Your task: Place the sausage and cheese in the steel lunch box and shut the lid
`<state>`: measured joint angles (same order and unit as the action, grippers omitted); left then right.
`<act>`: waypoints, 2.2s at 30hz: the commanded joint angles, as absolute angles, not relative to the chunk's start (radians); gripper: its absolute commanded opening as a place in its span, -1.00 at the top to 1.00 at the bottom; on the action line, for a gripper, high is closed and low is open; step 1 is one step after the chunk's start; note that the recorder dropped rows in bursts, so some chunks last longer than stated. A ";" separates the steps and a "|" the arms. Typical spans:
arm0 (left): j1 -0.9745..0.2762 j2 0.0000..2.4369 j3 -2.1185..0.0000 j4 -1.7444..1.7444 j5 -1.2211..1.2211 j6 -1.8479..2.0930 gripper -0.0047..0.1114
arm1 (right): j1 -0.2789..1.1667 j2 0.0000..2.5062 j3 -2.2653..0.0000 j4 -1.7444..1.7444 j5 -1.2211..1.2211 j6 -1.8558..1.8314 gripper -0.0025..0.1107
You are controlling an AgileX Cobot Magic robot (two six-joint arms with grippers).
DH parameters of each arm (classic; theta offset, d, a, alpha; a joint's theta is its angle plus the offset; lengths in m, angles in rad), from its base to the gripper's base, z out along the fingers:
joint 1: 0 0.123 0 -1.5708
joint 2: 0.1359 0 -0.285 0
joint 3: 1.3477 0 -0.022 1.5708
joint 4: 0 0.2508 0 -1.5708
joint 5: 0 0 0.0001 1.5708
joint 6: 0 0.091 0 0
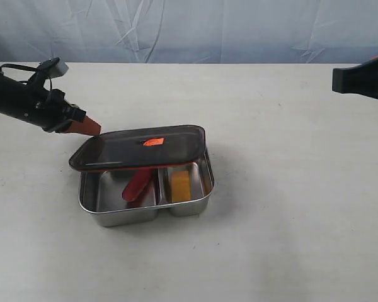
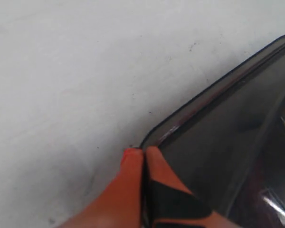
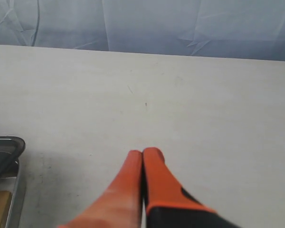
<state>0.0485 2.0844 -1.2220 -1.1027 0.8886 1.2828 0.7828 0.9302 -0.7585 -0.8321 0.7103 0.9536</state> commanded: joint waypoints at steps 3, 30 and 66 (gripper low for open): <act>0.030 2.088 -1.227 -1.095 0.900 1.286 0.91 | 0.779 0.924 -0.764 -0.828 0.710 0.948 0.97; -0.246 1.942 -1.214 -0.820 1.031 1.056 0.91 | 0.779 0.924 -0.764 -0.819 0.710 0.935 0.97; -0.330 1.942 -1.207 -0.844 0.966 1.056 0.91 | 0.398 2.029 -1.322 -1.295 -0.492 1.575 0.97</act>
<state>-0.3281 1.9389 -1.2112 -0.8351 0.9763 1.0569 0.4041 1.9850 -1.2635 -1.0615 -0.4126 1.3631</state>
